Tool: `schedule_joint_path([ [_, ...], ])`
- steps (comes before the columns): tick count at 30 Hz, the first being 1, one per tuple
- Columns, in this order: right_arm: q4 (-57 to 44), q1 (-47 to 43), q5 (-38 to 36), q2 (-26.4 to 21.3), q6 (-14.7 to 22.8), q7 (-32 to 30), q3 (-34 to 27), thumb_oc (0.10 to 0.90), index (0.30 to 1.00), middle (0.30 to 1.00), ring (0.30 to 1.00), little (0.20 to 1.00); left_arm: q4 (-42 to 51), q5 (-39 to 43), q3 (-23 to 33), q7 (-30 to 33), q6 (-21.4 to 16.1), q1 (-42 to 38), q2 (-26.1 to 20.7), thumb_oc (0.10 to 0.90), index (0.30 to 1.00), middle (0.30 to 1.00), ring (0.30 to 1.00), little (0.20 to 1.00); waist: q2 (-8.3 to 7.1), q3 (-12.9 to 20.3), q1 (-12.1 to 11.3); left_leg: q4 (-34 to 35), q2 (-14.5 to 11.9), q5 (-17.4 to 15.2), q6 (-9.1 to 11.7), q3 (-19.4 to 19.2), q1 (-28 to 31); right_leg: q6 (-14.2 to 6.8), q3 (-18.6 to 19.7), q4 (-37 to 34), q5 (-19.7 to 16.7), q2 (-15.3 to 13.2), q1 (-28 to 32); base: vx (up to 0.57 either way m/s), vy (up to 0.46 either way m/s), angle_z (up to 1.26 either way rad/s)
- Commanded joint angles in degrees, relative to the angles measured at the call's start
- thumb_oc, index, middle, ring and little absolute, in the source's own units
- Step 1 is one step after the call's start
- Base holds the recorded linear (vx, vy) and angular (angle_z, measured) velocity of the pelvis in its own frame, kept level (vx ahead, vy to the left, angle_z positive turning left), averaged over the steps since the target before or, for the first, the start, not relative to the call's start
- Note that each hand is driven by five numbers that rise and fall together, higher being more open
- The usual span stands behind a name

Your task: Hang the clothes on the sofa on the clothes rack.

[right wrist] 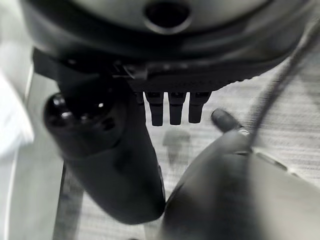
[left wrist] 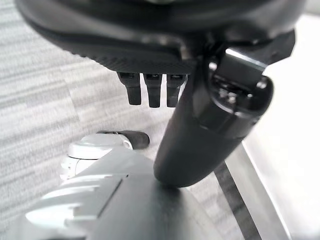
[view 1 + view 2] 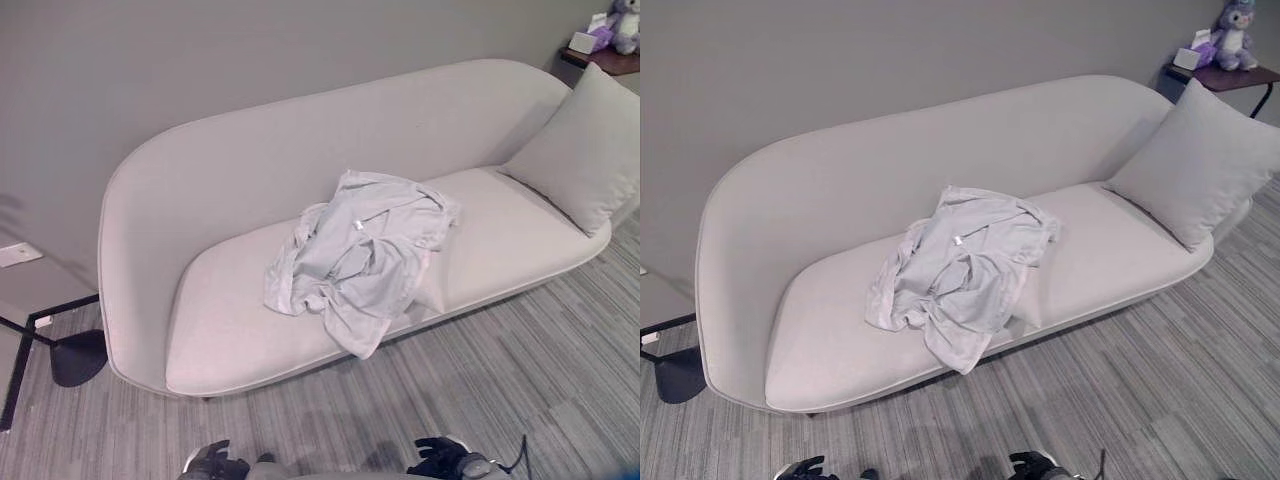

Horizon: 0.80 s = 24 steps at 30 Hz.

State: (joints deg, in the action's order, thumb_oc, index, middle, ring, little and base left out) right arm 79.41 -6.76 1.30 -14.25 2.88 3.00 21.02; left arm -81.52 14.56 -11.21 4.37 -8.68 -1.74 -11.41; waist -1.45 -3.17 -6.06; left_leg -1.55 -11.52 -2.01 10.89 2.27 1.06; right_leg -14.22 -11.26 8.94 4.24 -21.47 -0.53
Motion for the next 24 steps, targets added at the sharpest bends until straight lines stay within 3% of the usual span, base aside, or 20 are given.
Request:
schedule_joint_path([
  [1, -2.07, -1.08, 2.14, 2.51, -0.97, -2.41, 6.34, 0.800, 0.900, 0.900, 0.900, 0.900, 2.34, 9.68, 1.63, 1.99, -1.94, -3.52, -1.13, 0.800, 0.900, 0.900, 0.900, 0.900, -0.80, -2.68, -2.00, 6.16, -12.91, 23.19, 1.37, 3.64, -7.87, 3.32, 1.30, -5.03, -1.92, 5.39, 4.54, -0.10, -0.253, -0.22],
  [2, -2.06, -1.10, 2.13, 2.48, -0.97, -2.41, 6.35, 0.800, 0.900, 0.900, 0.900, 0.900, 2.33, 9.68, 1.64, 1.99, -1.94, -3.53, -1.09, 0.800, 0.900, 0.900, 0.900, 0.900, -0.62, -2.60, -1.80, 6.17, -13.05, 23.27, 1.45, 3.95, -8.11, 3.39, 1.06, -5.06, -1.91, 5.59, 4.56, -0.16, -0.555, -0.26],
  [3, -2.87, -1.72, -3.03, 0.53, 0.16, -4.15, 3.56, 0.800, 0.900, 0.900, 0.900, 0.900, 2.21, 11.58, 2.46, 1.70, -1.77, -2.71, -0.44, 0.800, 0.900, 0.900, 0.900, 0.900, -1.16, -2.77, -0.90, 6.53, -12.48, 24.53, -0.61, -2.37, -10.51, 5.13, -0.53, -8.28, -2.41, 8.53, 5.03, -0.11, -0.521, 0.04],
  [4, -2.41, -1.72, -5.03, -0.10, 0.09, -4.88, 2.29, 0.800, 0.900, 0.900, 0.900, 0.900, 1.93, 13.06, 3.43, 1.39, -1.81, -1.88, -0.32, 0.800, 0.900, 0.900, 0.900, 0.900, -1.53, -2.62, -1.23, 5.93, -10.27, 22.74, -1.34, -1.44, -10.42, 5.43, -0.54, -10.35, -3.15, 9.19, 5.36, -0.13, -0.719, 0.34],
  [6, -3.03, -2.86, -8.58, -1.37, 0.54, -6.02, 0.60, 0.800, 0.900, 0.900, 0.900, 0.900, 1.16, 15.38, 4.95, 0.91, -1.52, -0.98, -0.04, 0.800, 0.900, 0.900, 0.900, 0.900, -2.04, -2.08, -1.73, 4.27, -1.81, 13.67, -5.02, 3.12, -8.87, 6.56, -0.18, -13.94, -4.35, 10.79, 5.13, -0.06, -0.445, 0.22],
  [7, -4.67, -2.87, -9.45, -1.68, 0.86, -5.93, 0.18, 0.800, 0.900, 0.900, 0.900, 0.900, 1.18, 15.28, 5.61, 0.48, -1.79, -0.62, 0.01, 0.800, 0.900, 0.900, 0.900, 0.900, -2.04, -1.65, -1.70, 3.16, 1.76, 10.20, -6.32, 3.75, -8.59, 6.79, -0.15, -13.94, -4.14, 11.12, 4.89, -0.06, -0.326, -0.29],
  [8, -6.83, -3.15, -11.23, -2.29, 1.76, -7.02, -1.19, 0.800, 0.900, 0.900, 0.900, 0.900, 0.73, 13.94, 5.79, 0.80, -2.05, -0.34, -0.14, 0.800, 0.900, 0.900, 0.900, 0.900, -2.20, -1.27, -1.11, 1.11, 5.53, 6.98, -8.15, 1.38, -8.80, 7.11, -0.48, -13.94, -3.93, 11.61, 4.59, -0.04, -0.180, -0.33],
  [9, -6.84, -3.15, -11.23, -2.29, 1.75, -7.02, -1.20, 0.800, 0.900, 0.900, 0.900, 0.900, 0.73, 13.94, 5.78, 0.80, -2.06, -0.35, -0.14, 0.800, 0.900, 0.900, 0.900, 0.900, -2.23, -1.15, -1.08, 0.97, 5.58, 6.98, -8.19, 1.41, -9.05, 7.07, -0.50, -13.94, -3.99, 11.57, 4.43, -0.03, -0.156, -0.27],
  [10, -7.74, -3.58, -12.33, -2.67, 2.03, -7.86, -2.44, 0.800, 0.900, 0.900, 0.900, 0.900, 0.89, 13.29, 6.03, 0.67, -1.99, -0.13, -0.15, 0.800, 0.900, 0.900, 0.900, 0.900, -2.09, -0.88, -0.97, -0.51, 8.72, 5.22, -9.44, -0.28, -9.18, 7.32, -0.25, -13.94, -4.19, 11.91, 3.94, 0.05, -0.131, -0.13],
  [11, -8.32, -4.48, -14.80, -3.55, 2.88, -10.91, -5.35, 0.800, 0.900, 0.900, 0.900, 0.900, -0.07, 13.41, 6.82, 0.80, -1.95, 0.62, -0.04, 0.800, 0.900, 0.900, 0.900, 0.900, -1.18, -0.32, -1.05, -0.61, 14.82, 3.17, -11.74, -1.12, -8.26, 8.06, -0.74, -13.94, -4.37, 13.53, 3.90, 0.05, -0.133, -0.04],
  [12, -8.32, -4.49, -14.80, -3.55, 2.87, -10.91, -5.36, 0.800, 0.900, 0.900, 0.900, 0.900, -0.08, 13.41, 6.82, 0.79, -1.95, 0.60, -0.04, 0.800, 0.900, 0.900, 0.900, 0.900, -1.19, -0.22, -1.01, -0.60, 14.84, 3.27, -11.76, -1.09, -8.43, 8.04, -0.78, -13.94, -4.44, 13.51, 3.74, 0.10, -0.154, 0.00],
  [13, -8.55, -5.82, -16.75, -3.54, 2.75, -12.14, -7.23, 0.800, 0.900, 0.900, 0.900, 0.900, -1.72, 14.17, 7.14, 0.54, -1.15, 1.25, 0.90, 0.800, 0.900, 0.900, 0.900, 0.900, 0.06, 0.34, -1.51, 1.40, 19.23, 3.64, -12.75, 0.72, -8.16, 8.82, -1.05, -13.94, -4.78, 15.86, 3.15, 0.05, -0.068, 0.01],
  [14, -8.54, -5.83, -16.76, -3.56, 2.75, -12.14, -7.23, 0.800, 0.900, 0.900, 0.900, 0.900, -1.74, 14.18, 7.13, 0.54, -1.15, 1.24, 0.91, 0.800, 0.900, 0.900, 0.900, 0.900, 0.07, 0.26, -1.45, 1.48, 19.26, 3.63, -12.75, 0.80, -8.00, 8.81, -1.13, -13.94, -4.71, 15.85, 3.29, 0.13, -0.109, 0.03],
  [15, -6.54, -8.74, -20.77, -3.58, 2.16, -11.37, -8.16, 0.800, 0.900, 0.900, 0.900, 0.900, -3.78, 13.46, 6.29, -0.30, 0.37, 1.69, 1.83, 0.800, 0.900, 0.900, 0.900, 0.900, 1.07, 0.67, -2.06, 3.80, 20.03, 4.30, -13.57, 1.91, -7.20, 9.46, -0.78, -13.94, -4.17, 18.09, 3.76, 0.15, -0.059, 0.12],
  [17, -6.25, -9.80, -22.72, -2.77, 2.33, -10.91, -7.71, 0.800, 0.900, 0.900, 0.900, 0.900, -4.62, 11.87, 5.42, -0.41, 0.90, 1.86, 1.98, 0.800, 0.900, 0.900, 0.900, 0.900, 0.94, 0.82, -2.14, 4.37, 20.18, 4.83, -13.97, 2.45, -6.24, 9.70, -0.54, -13.94, -3.72, 18.71, 4.70, 0.16, -0.044, 0.20],
  [19, -5.71, -9.77, -29.79, 0.53, 1.76, -6.97, -6.84, 0.800, 0.900, 0.900, 0.900, 0.900, -4.05, 8.45, 3.73, -2.31, 1.65, 2.37, 1.26, 0.800, 0.900, 0.900, 0.900, 0.900, -0.64, 1.68, -2.14, 5.61, 19.47, 4.95, -15.01, 1.79, -3.59, 10.65, -0.66, -12.18, -2.16, 19.23, 6.58, 0.25, -0.038, 0.05],
  [21, -6.62, -9.95, -31.99, 1.74, 2.03, -6.16, -6.41, 0.800, 0.900, 0.900, 0.900, 0.900, -3.39, 7.56, 3.22, -2.61, 1.45, 2.09, 0.72, 0.800, 0.900, 0.900, 0.900, 0.900, -1.25, 1.66, -2.47, 5.86, 19.24, 4.70, -15.08, 1.38, -3.00, 10.75, -0.42, -9.78, -1.56, 19.26, 6.25, 0.17, -0.020, -0.03],
  [23, -6.74, -11.15, -32.41, 3.85, 2.32, -5.60, -5.97, 0.800, 0.900, 0.900, 0.900, 0.900, -0.28, 3.04, -0.66, -1.98, 0.19, 0.95, 0.01, 0.800, 0.900, 0.900, 0.900, 0.900, -1.95, 1.08, -3.75, 6.31, 18.58, 3.80, -15.19, 0.45, -1.77, 8.52, -2.26, -1.88, -1.78, 18.33, 4.37, 0.14, 0.018, -0.17],
  [24, -6.72, -11.17, -32.40, 3.86, 2.33, -5.59, -6.01, 0.800, 0.900, 0.900, 0.900, 0.900, -0.26, 3.02, -0.67, -1.97, 0.20, 0.94, 0.00, 0.800, 0.900, 0.900, 0.900, 0.900, -1.97, 1.05, -3.81, 6.30, 18.62, 3.79, -15.21, 0.42, -1.77, 8.48, -2.22, -1.68, -1.68, 18.27, 4.29, 0.11, 0.044, -0.17],
])
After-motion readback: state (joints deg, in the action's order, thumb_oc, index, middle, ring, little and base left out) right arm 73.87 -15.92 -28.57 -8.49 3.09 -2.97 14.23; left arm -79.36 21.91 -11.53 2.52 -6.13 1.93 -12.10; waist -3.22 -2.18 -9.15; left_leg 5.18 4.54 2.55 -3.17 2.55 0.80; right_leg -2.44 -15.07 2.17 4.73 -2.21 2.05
